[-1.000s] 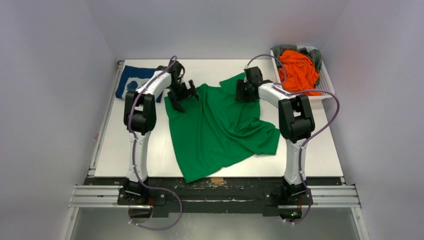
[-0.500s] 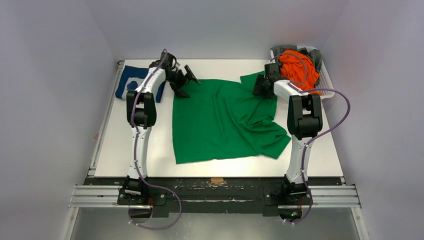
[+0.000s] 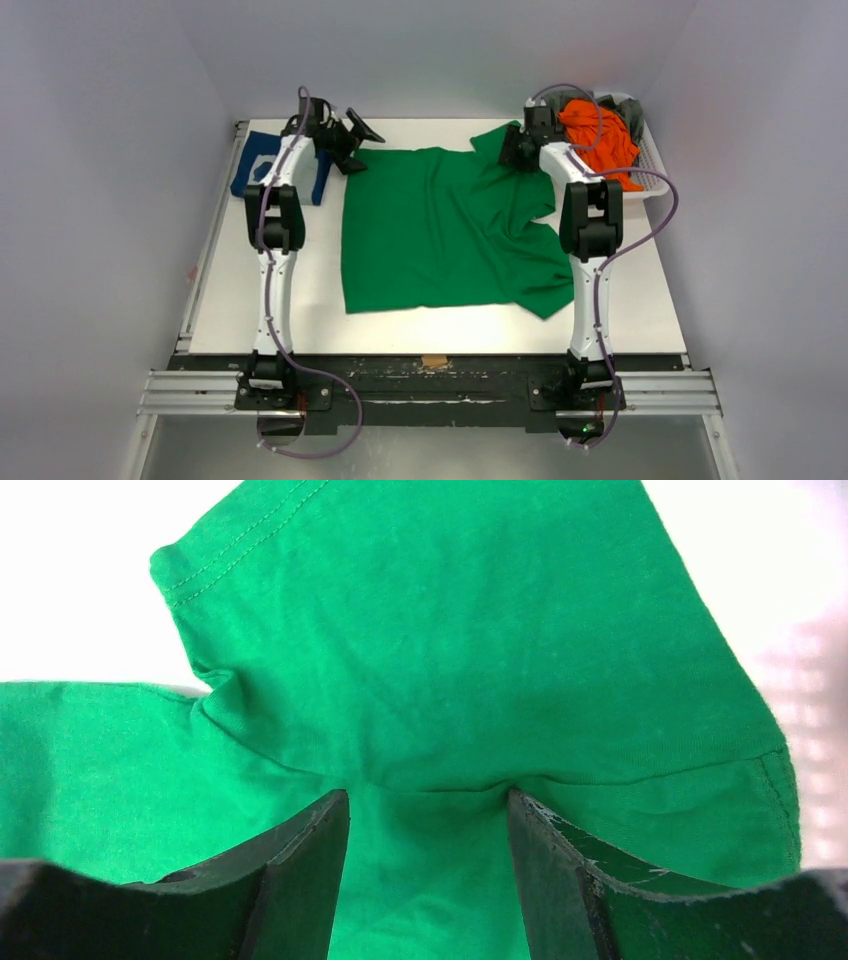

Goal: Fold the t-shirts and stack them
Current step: Flatten out the tshirt

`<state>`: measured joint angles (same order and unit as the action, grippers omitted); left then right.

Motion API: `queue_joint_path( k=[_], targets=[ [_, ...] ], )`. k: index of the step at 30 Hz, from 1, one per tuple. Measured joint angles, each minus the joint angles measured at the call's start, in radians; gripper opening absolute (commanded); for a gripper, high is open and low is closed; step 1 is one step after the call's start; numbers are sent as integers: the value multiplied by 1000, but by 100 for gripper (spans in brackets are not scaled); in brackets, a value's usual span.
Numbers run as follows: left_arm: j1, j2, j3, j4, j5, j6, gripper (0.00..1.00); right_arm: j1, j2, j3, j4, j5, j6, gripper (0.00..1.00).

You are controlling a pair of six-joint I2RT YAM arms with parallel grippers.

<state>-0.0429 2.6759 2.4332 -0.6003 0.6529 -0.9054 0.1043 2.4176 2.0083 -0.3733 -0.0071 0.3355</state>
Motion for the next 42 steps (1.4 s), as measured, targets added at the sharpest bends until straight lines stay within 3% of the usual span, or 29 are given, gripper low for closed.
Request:
queue_joint_path(
  k=[7,10,15,19,26,33,42],
  targets=[
    [15,-119,-74,-2,-68,72,100,6,-69,-50,-4,-41,-36,59],
    [1,-286,-212,-25,-101,129,100,21,-192,-165,1,-34,-50,58],
    [-66,-590,-495,-41,-141,224,100,98,-501,-490,71,-10,-47,58],
    [-140,-731,-747,-24,-132,248,100,178,-643,-692,89,-10,-29,58],
    [-181,-705,-998,-57,-124,248,100,311,-636,-856,-2,-11,-3,58],
    [-174,-705,-1069,-103,-198,264,100,408,-623,-873,-95,-74,6,57],
    [-82,-778,-1165,-167,-261,262,100,476,-641,-871,-198,-246,-52,58]
  ],
)
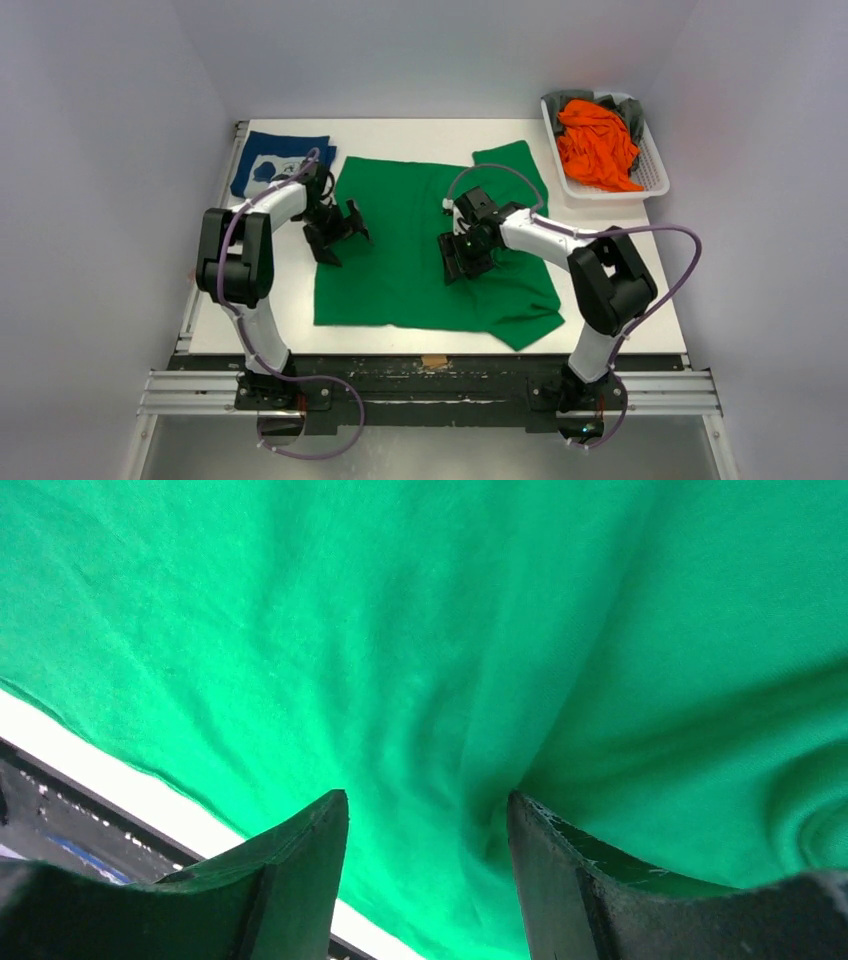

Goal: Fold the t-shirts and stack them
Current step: Flatten out the tshirt

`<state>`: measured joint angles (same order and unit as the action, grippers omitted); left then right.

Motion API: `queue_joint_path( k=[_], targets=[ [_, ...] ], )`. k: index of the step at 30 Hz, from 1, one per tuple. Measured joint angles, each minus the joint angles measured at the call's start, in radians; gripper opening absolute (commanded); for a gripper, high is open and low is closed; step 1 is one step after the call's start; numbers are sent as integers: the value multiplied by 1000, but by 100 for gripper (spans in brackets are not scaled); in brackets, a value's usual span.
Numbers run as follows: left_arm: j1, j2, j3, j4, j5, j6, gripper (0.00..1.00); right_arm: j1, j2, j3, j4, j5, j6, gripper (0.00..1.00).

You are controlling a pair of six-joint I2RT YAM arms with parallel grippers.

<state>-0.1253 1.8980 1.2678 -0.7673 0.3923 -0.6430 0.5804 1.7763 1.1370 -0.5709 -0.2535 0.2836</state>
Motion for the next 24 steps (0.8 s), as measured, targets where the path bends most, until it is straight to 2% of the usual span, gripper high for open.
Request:
queue_joint_path(
  k=[5,10,14,17,24],
  targets=[
    [7,-46,-14,-54,-77,4,100,-21,-72,39,-12,64,12,59],
    [5,-80,30,-62,-84,9,100,-161,-98,85,61,142,74,59],
    [-12,-56,150,-50,-71,10,100,-241,14,192,69,248,99,59],
    [-35,-6,245,-36,-51,11,100,-247,138,274,63,315,106,59],
    [-53,176,347,-30,-2,10,100,-268,271,360,19,373,119,59]
  ],
)
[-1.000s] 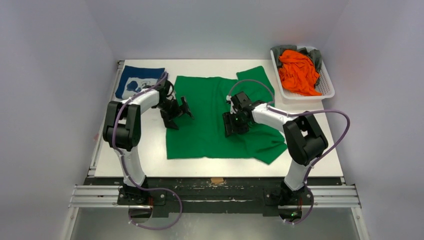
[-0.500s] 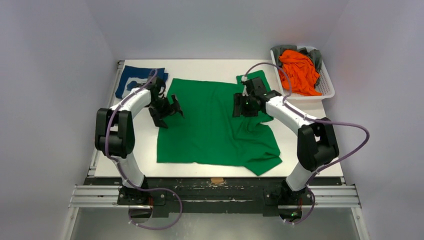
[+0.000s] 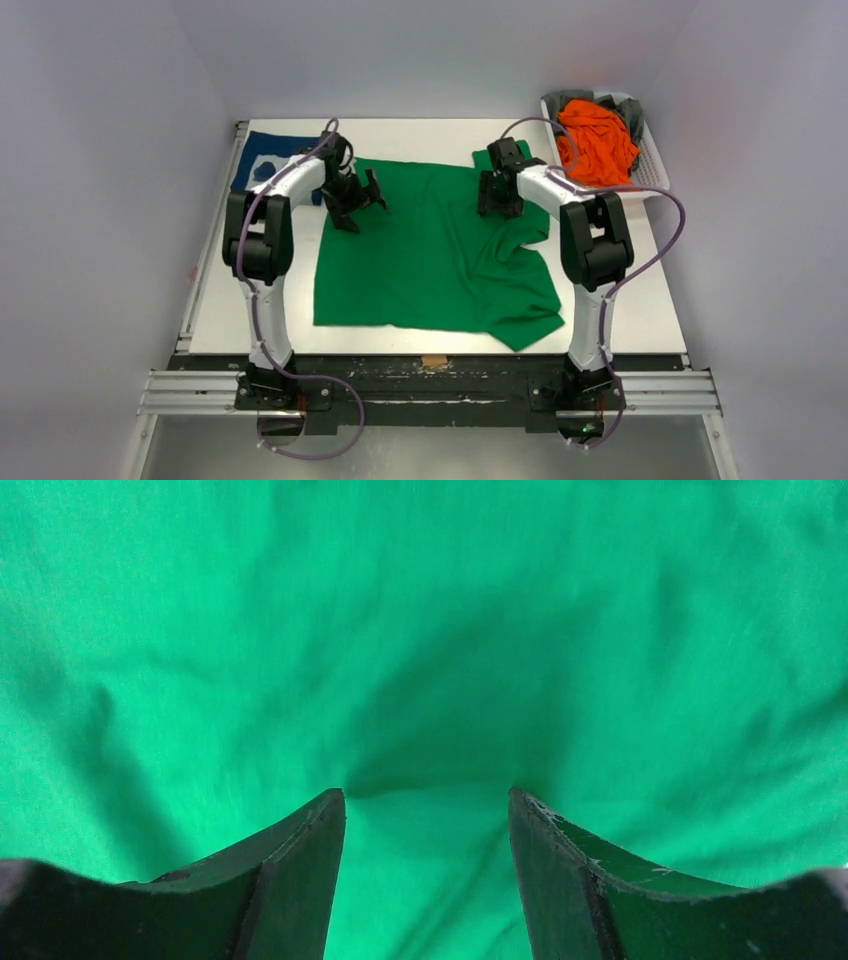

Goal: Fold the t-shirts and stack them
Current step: Flatten out the tshirt

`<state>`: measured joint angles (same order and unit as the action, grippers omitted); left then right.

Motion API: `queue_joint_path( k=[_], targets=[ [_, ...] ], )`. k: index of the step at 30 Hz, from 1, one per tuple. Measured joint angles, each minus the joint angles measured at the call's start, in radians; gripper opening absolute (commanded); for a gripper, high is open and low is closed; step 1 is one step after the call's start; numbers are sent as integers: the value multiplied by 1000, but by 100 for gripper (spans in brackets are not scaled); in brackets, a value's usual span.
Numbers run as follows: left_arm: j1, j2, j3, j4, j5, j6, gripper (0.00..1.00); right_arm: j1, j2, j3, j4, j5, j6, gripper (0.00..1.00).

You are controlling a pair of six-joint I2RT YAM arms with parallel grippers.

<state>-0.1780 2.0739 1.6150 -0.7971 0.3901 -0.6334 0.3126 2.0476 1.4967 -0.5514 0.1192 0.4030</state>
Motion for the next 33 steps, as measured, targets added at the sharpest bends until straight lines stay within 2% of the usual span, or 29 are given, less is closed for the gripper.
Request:
queue_joint_path(
  k=[9,16,20,24,28,33],
  targets=[
    [3,181,210,-87,7,-9,100,-72,200,295,-31,-18,-56,59],
    [8,252,330,-182,8,-12,100,-113,385,595,-55,-111,-159,60],
    [12,295,405,-217,8,-14,100,-129,435,677,-54,-154,-195,60],
    [21,329,471,-233,6,-17,100,-138,439,687,-47,-185,-207,61],
    [32,324,475,-224,-13,-9,100,-141,404,648,-47,-190,-215,61],
    [36,202,327,-174,-52,-9,100,-141,219,489,-25,-189,-217,61]
  ],
)
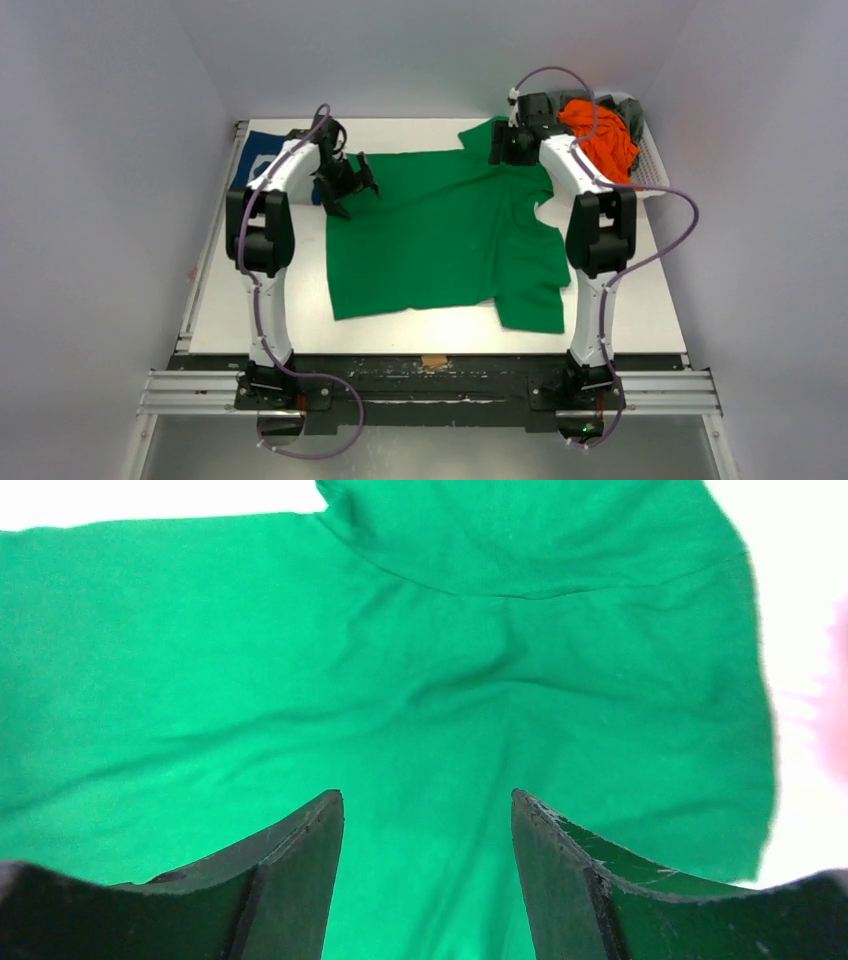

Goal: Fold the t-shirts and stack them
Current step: Flatten out the tshirt, then grab the side of the flattened tshirt closest away from the robot with both arms

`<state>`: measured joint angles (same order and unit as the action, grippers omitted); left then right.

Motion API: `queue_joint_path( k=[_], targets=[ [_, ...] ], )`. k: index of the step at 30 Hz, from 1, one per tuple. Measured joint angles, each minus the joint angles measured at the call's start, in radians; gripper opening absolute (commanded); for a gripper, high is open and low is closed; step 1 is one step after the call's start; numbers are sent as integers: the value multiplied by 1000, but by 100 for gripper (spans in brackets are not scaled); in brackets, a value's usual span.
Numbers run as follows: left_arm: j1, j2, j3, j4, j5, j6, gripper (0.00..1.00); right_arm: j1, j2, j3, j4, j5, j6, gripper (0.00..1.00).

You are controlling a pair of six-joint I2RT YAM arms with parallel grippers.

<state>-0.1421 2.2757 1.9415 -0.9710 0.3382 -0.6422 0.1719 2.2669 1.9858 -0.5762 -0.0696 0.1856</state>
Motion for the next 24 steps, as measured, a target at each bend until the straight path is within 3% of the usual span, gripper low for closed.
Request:
queue_joint_path(
  k=[9,14,18,22,24],
  targets=[
    [-16,-595,-555,80,-121,-29,100,0,-582,-546,260,39,93,65],
    [-81,-776,-815,52,-192,-90,97,0,-682,-740,338,92,171,66],
    [-141,-818,-980,26,-225,-156,82,0,-682,-846,345,164,230,66],
    [-169,-829,-1071,29,-251,-215,54,0,-686,-882,356,199,266,66],
    [-174,-838,-1099,40,-260,-240,50,0,-688,-883,367,206,277,66]
  ],
)
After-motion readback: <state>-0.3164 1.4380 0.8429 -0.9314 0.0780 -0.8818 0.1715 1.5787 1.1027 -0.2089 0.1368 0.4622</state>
